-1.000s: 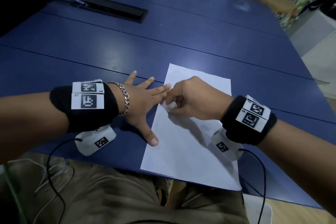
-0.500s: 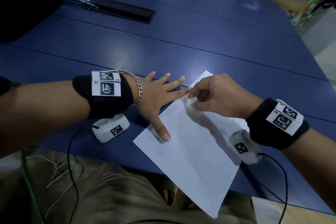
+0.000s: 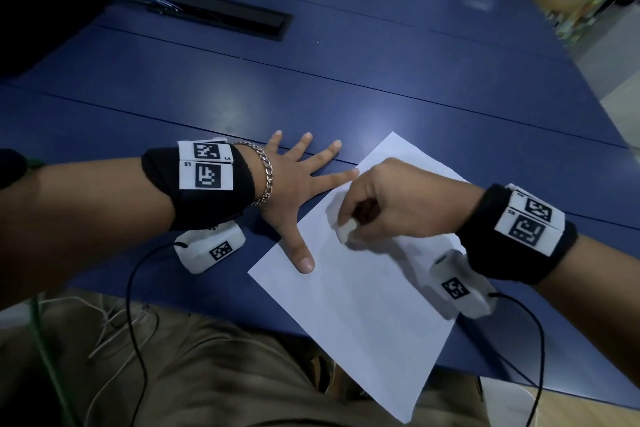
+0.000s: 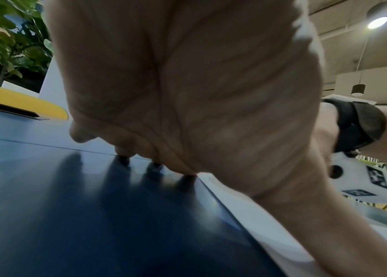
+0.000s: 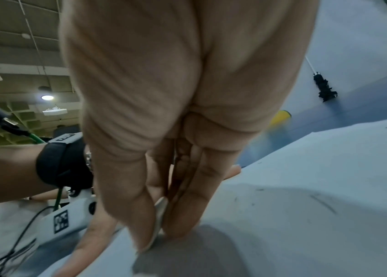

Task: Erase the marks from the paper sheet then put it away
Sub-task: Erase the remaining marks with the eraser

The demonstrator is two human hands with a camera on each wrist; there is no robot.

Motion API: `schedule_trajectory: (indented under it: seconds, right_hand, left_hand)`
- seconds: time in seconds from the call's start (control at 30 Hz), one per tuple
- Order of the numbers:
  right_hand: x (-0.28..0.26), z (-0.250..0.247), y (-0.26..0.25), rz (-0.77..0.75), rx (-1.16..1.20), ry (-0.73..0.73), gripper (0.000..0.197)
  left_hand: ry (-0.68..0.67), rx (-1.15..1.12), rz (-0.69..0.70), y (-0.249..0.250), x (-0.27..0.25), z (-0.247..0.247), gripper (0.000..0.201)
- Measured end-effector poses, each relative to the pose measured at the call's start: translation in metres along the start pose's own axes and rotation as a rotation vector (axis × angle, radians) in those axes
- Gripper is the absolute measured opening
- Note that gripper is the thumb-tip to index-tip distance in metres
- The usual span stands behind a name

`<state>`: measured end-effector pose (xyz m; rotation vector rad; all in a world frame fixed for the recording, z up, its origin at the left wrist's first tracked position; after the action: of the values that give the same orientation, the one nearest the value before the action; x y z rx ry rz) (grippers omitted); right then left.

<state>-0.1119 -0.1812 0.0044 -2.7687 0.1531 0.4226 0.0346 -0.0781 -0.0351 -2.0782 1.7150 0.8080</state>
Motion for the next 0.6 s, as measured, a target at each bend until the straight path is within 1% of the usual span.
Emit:
schedule_trajectory:
  seconds: [0.07, 0.1, 0.13, 0.17, 0.23, 0.27, 0.3, 0.33, 0.4, 0.43, 0.47, 0.5, 0.57, 0.6]
  right_hand:
    - [0.006, -0.004, 0.003, 0.01, -0.046, 0.134, 0.013]
    - [0.006, -0.004, 0.003, 0.011, -0.05, 0.165, 0.014]
    - [0.004, -0.003, 0.002, 0.008, -0.039, 0.148, 0.016]
    - [0.001, -0.001, -0.001, -0.001, -0.016, 0.084, 0.018]
    - [-0.005, 0.002, -0.008, -0.015, 0.015, -0.099, 0.022]
    - [-0.005, 0.002, -0.009, -0.019, 0.01, -0.153, 0.023]
    - [-0.003, 0.001, -0.009, -0.018, 0.0, -0.152, 0.023]
    - [0.001, -0.002, -0.007, -0.009, -0.012, -0.109, 0.023]
    - [0.007, -0.005, -0.004, -0.004, -0.032, 0.026, 0.021]
    - [0.007, -0.005, -0.004, -0.006, -0.026, 0.057, 0.021]
    - [0.005, -0.004, -0.005, -0.012, -0.019, 0.044, 0.022]
    - [0.0, -0.002, -0.007, -0.02, -0.015, -0.017, 0.022]
    - [-0.008, 0.001, -0.01, -0.024, -0.018, -0.186, 0.023]
    - [-0.009, 0.002, -0.01, -0.024, -0.029, -0.219, 0.023]
  left_hand:
    - [-0.008, 0.013, -0.009, 0.001, -0.001, -0.001, 0.159]
    - [-0.011, 0.017, -0.011, 0.001, -0.001, -0.002, 0.158]
    - [-0.012, 0.017, -0.011, 0.001, -0.001, -0.002, 0.158]
    - [-0.012, 0.013, -0.009, 0.001, -0.001, -0.002, 0.158]
    - [-0.008, 0.009, -0.009, 0.0, -0.001, -0.001, 0.159]
    - [-0.008, 0.01, -0.011, 0.0, -0.001, -0.001, 0.159]
    - [-0.011, 0.011, -0.013, 0.0, -0.001, -0.001, 0.159]
    - [-0.016, 0.013, -0.015, 0.001, -0.001, -0.001, 0.158]
    - [-0.027, 0.027, -0.023, 0.002, -0.001, -0.002, 0.157]
    - [-0.03, 0.031, -0.023, 0.003, -0.001, -0.002, 0.158]
    - [-0.029, 0.026, -0.022, 0.003, 0.0, -0.002, 0.158]
    - [-0.024, 0.017, -0.021, 0.002, -0.001, -0.002, 0.159]
    - [-0.016, 0.007, -0.023, 0.001, -0.001, -0.001, 0.161]
    - [-0.016, 0.009, -0.026, 0.001, -0.001, -0.001, 0.161]
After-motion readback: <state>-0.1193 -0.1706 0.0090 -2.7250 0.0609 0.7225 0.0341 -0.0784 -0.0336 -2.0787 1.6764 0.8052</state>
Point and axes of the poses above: each hand's wrist, its own x-axis towards the middle knuckle, its own z-axis out of the palm, y = z × x, the point moved 3 cm from there along x, towards the middle knuckle, and after that the axes turned 10 degrees about -x, right-handed, at the moved point
